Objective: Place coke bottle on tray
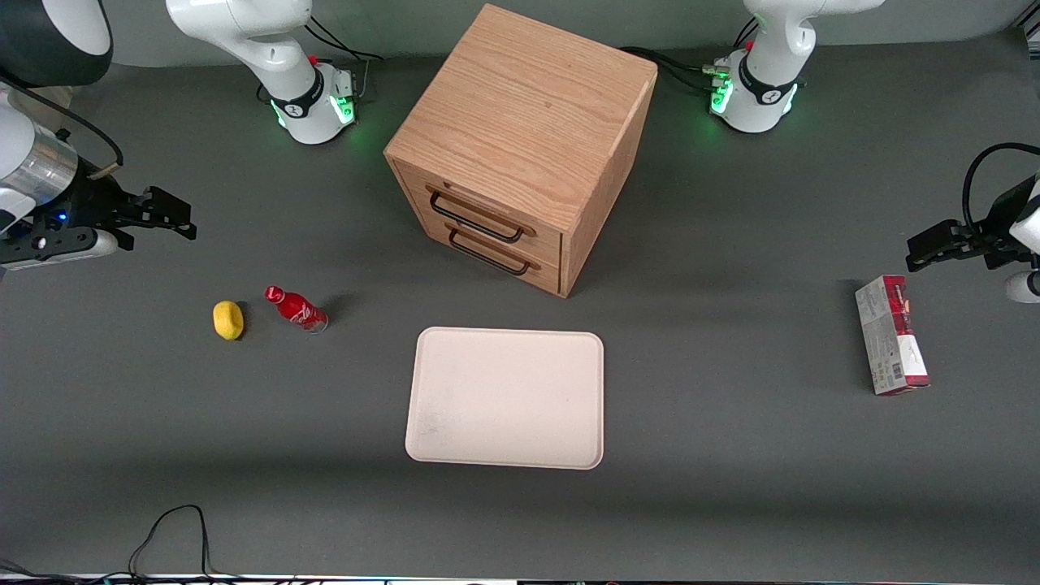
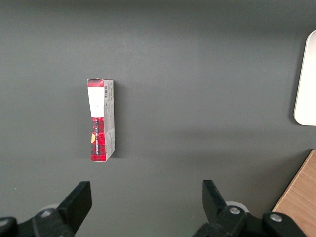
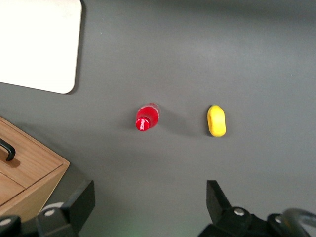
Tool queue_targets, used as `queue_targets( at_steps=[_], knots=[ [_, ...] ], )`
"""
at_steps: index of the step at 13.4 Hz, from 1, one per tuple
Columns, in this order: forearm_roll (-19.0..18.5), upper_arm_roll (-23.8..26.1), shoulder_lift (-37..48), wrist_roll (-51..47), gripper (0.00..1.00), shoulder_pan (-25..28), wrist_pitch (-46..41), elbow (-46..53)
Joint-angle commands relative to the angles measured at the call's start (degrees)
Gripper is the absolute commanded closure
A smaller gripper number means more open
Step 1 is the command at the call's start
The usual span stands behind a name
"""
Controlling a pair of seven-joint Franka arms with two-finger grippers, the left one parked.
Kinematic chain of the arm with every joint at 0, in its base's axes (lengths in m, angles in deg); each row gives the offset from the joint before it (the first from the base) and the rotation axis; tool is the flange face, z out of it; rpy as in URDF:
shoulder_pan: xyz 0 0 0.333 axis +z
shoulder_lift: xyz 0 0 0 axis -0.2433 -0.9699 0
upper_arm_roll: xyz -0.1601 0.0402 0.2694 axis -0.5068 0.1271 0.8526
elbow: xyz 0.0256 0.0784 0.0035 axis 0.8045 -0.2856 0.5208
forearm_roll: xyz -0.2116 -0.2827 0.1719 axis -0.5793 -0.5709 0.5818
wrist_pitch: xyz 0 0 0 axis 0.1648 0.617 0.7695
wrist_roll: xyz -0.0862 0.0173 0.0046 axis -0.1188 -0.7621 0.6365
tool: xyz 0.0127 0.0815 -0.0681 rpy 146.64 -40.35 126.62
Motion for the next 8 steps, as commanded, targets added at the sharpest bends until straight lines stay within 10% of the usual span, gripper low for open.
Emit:
queue_targets(
  at_steps=[1, 8],
  knots=[
    [1.01, 1.35, -1.04, 0.60, 0.00, -1.16, -2.18, 2.53],
    [0.92, 1.01, -1.39, 0.60, 0.00, -1.07, -2.18, 3.41]
  ],
)
